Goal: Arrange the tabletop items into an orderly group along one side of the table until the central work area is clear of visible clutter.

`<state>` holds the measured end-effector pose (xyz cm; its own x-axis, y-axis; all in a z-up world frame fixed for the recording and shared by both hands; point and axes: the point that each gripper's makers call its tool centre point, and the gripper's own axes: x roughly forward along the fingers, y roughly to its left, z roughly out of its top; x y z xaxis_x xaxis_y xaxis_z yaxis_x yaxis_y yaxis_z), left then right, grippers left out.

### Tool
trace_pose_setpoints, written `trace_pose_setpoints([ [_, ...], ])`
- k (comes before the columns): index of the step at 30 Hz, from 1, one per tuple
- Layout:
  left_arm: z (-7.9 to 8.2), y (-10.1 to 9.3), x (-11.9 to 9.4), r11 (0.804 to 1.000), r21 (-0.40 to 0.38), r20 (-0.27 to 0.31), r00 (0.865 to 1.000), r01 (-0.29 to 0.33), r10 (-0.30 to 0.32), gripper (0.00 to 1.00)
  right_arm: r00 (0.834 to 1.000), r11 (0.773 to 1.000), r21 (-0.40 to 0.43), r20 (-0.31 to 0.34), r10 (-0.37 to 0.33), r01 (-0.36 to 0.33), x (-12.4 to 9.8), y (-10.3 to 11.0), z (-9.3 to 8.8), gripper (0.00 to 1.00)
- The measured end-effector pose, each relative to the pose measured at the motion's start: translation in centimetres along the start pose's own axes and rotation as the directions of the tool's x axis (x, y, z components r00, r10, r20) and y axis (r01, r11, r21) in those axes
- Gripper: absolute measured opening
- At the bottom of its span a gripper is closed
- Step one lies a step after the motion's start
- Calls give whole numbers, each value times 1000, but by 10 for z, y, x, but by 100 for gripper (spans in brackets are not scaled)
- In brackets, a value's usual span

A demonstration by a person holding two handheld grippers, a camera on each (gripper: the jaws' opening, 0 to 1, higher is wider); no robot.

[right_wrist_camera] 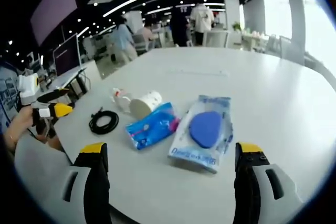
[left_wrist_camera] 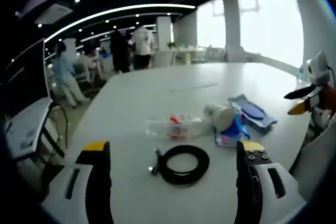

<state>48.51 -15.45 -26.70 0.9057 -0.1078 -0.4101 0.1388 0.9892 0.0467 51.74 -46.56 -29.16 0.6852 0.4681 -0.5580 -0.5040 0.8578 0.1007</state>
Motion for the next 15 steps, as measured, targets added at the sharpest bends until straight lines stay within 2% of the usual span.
trace_pose_setpoints([
  [8,-1,3,1,1000,-1,-3,1000,0,0,97,1000,1000,-17,-20,8,-8,1,3,-3,100],
  [15,-1,3,2,1000,-24,1,1000,8,-8,96,1000,999,35,-5,21,-21,-1,1,-2,100],
])
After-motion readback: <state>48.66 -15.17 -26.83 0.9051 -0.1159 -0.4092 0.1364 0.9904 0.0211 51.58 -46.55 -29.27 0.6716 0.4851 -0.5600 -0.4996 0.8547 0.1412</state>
